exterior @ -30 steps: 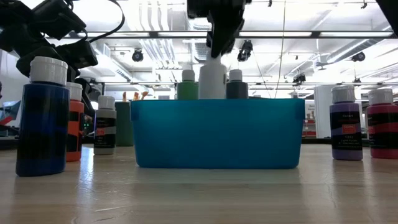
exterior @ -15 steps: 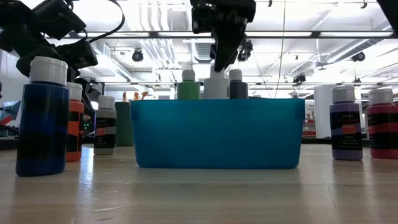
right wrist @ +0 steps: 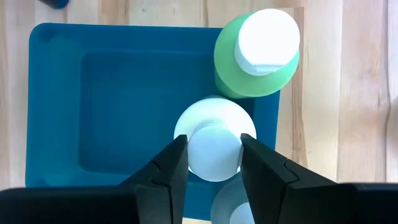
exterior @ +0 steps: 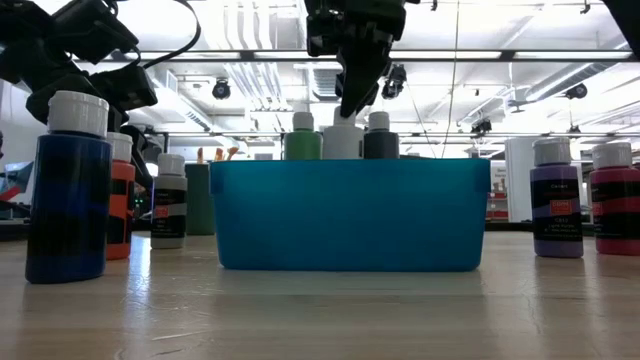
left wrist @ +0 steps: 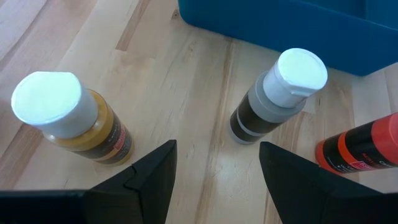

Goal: Pick & Place Paint Supplies
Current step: Put the white paint bottle into the blue bin

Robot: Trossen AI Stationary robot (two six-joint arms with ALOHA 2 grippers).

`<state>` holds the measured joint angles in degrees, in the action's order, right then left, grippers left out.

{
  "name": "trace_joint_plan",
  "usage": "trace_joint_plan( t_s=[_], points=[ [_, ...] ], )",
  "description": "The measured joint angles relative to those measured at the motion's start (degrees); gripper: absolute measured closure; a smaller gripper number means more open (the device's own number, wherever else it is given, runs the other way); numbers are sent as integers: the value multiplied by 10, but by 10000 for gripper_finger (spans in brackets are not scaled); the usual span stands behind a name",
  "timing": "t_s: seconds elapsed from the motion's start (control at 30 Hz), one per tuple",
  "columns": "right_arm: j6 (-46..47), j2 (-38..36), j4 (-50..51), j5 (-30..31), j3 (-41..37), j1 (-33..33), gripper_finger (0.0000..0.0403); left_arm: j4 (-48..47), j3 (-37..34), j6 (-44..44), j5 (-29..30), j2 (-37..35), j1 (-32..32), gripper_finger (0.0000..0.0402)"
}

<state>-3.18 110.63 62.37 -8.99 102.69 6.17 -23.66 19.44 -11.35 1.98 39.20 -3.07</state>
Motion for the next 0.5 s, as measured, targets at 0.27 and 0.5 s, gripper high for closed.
trace_joint_plan(
  t_s=[0.27, 0.5],
  points=[
    [7, 0, 0, 0, -1, 1, 277, 0, 0, 0, 0, 0, 0, 167],
    [10, 1, 2, 0, -1, 2, 259, 0, 0, 0, 0, 0, 0, 167]
  ],
)
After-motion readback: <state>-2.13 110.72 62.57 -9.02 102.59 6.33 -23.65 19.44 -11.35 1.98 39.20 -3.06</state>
